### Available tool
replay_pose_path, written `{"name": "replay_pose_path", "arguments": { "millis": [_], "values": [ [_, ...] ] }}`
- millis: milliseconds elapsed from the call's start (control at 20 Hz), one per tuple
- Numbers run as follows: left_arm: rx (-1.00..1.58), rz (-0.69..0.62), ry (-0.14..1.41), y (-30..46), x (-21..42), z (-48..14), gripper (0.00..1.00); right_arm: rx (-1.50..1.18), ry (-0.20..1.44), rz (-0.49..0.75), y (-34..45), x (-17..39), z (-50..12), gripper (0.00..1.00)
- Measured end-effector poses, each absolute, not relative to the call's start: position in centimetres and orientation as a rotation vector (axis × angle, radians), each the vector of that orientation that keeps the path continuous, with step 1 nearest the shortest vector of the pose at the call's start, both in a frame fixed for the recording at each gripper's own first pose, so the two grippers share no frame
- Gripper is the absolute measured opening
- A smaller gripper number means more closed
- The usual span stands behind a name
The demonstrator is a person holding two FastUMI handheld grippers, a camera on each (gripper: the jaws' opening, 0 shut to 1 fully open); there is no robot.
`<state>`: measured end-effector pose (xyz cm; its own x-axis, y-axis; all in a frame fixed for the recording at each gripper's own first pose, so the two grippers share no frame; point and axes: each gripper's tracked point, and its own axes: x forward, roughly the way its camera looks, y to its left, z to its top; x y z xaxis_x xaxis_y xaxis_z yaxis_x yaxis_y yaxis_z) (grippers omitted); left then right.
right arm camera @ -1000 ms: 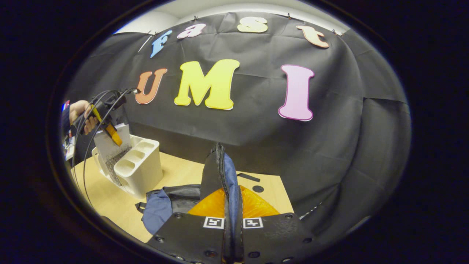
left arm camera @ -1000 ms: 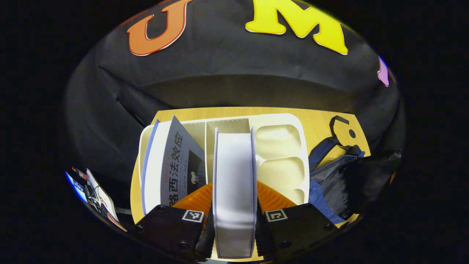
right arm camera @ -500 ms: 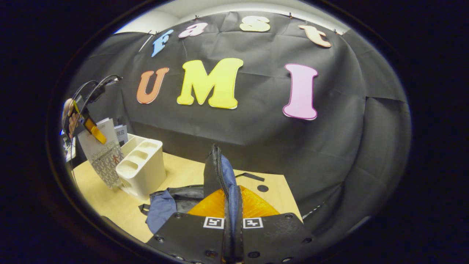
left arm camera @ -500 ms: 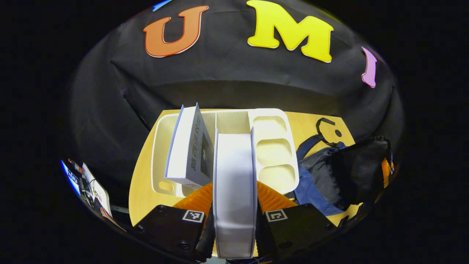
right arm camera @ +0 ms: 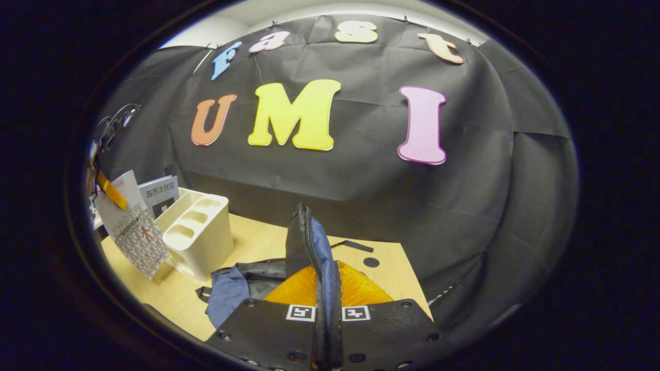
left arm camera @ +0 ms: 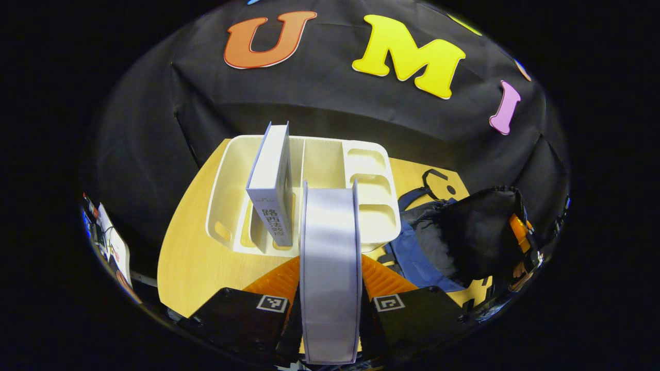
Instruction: Open the schoolbag, grab two books from the bookshelf and put them into the schoolbag.
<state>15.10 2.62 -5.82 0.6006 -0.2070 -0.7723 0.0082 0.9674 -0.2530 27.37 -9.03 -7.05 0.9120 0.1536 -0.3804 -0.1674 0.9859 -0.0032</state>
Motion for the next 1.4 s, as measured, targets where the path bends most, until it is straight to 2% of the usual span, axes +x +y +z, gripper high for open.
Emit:
{"name": "replay_pose_path", "arguments": {
  "millis": [450,700,900,1100,1150,1400],
  "values": [
    [-0.348,-0.149,0.904,0.1,11.7,-7.3,0.46,-0.012,0.408,0.157,-10.0,27.6,-8.4,0.04],
    [-0.448,-0.269,0.876,-4.8,10.9,-6.2,0.47,-0.016,0.405,0.156,-10.0,27.7,-8.1,0.04],
    [-0.553,-0.367,0.871,-10.1,11.9,-6.3,0.47,-0.021,0.394,0.166,-9.7,27.8,-7.2,0.04],
    [-0.636,-0.373,0.877,-13.8,14.5,-7.3,0.46,-0.015,0.373,0.158,-10.2,27.9,-5.9,0.02],
    [-0.670,-0.381,0.884,-14.8,15.0,-7.5,0.46,-0.011,0.368,0.158,-10.3,27.9,-5.5,0.05],
    [-0.841,-0.396,0.885,-19.6,18.8,-8.5,0.46,0.004,0.380,0.169,-10.9,28.4,-5.3,0.05]
  ]
}}
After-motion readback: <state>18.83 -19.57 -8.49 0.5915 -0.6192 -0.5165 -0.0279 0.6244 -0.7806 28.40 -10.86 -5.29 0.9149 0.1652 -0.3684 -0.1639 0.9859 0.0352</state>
